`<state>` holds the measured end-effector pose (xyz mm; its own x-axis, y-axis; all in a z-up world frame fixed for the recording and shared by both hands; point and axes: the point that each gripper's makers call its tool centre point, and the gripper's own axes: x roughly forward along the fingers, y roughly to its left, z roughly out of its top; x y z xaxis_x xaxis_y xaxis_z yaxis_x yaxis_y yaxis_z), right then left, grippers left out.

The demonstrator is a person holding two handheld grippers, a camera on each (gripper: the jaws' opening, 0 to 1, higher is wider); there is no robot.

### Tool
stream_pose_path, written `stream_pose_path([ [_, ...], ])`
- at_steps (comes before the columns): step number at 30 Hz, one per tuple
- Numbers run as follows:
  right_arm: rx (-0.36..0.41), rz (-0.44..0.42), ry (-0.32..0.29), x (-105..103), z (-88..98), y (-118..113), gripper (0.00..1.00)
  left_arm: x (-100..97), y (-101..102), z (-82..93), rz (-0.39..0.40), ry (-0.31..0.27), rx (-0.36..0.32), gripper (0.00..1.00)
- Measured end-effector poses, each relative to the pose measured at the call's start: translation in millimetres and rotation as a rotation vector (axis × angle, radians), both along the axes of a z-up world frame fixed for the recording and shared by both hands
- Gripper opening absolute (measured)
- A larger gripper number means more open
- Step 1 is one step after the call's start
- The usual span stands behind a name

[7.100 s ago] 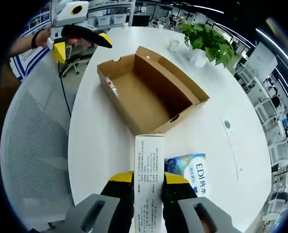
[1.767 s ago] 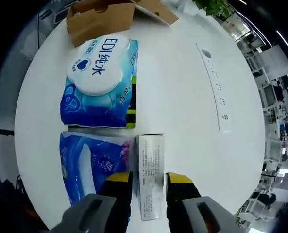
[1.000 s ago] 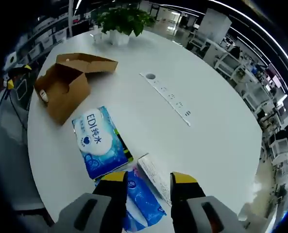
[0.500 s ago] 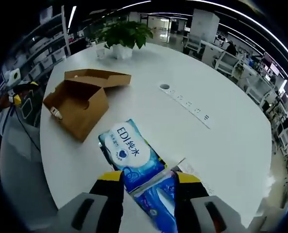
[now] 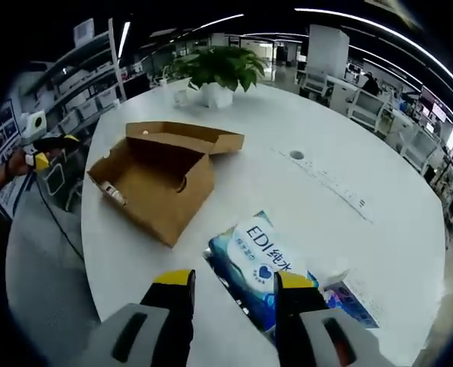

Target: Operate the shoe box by opening the lid, removing the specified soft item, and placing it in the target area until the item is outside and the box remains undamaged.

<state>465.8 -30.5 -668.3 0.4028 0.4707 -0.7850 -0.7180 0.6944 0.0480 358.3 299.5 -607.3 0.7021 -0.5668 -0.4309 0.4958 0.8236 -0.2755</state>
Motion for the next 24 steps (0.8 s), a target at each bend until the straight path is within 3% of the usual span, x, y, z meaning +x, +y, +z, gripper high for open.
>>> stream_pose_path([
  [11,0.068,0.029,-0.019,-30.5,2.6,58.7,0.38,-0.9,13.3,-8.0,-0.02,0.009,-0.025,0.64],
  [18,0.154,-0.016,-0.033,-52.6,5.6,92.4,0.39,8.2,18.0,-16.8,-0.055,0.02,-0.037,0.64],
  [24,0.233,-0.078,-0.062,-59.5,16.3,107.3,0.41,17.7,19.3,-21.8,-0.089,0.028,-0.043,0.64],
])
